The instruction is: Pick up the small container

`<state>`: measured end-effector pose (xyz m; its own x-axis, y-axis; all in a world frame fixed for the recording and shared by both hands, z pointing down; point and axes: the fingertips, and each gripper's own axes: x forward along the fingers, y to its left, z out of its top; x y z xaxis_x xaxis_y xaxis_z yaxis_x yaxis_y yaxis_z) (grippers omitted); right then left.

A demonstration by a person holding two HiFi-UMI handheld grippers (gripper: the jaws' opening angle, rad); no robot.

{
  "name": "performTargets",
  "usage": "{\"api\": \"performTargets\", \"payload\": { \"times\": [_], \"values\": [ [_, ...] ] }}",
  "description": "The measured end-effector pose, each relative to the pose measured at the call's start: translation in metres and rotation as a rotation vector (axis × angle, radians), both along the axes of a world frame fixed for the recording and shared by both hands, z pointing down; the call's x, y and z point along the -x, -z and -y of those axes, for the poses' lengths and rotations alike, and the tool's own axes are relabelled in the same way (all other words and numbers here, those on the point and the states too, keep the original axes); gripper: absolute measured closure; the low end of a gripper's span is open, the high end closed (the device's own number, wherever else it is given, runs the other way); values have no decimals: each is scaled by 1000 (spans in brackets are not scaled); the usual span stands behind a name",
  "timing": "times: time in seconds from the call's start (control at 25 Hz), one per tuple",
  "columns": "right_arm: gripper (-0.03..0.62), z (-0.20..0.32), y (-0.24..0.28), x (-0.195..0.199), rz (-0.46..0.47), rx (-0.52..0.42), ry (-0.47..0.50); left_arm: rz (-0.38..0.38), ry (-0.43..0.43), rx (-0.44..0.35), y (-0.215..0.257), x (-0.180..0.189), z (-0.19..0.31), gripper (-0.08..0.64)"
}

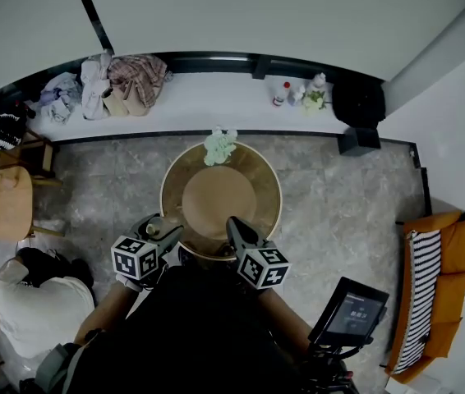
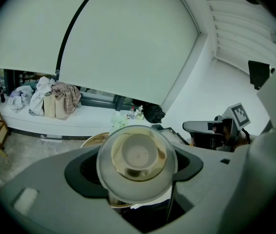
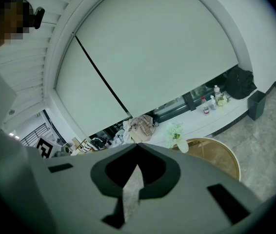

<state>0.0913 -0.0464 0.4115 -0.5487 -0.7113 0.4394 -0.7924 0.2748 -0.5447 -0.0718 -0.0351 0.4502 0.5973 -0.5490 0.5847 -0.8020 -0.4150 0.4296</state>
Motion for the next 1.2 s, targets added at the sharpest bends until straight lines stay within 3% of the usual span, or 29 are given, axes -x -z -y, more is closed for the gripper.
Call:
{"api": "performTargets", "payload": {
  "times": [0.32,0.56,1.2],
  "values": [
    [586,-2,-1,-1,3,6,1,-1,-15,-25,5,-5,2,224],
    [586,-1,-2,-4,-4,3,-3,-57,5,-75,13,-8,5,224],
    [586,-4,-4,-4,-9,8,-3,-20,3,-75,11,-5,5,224]
  ]
}}
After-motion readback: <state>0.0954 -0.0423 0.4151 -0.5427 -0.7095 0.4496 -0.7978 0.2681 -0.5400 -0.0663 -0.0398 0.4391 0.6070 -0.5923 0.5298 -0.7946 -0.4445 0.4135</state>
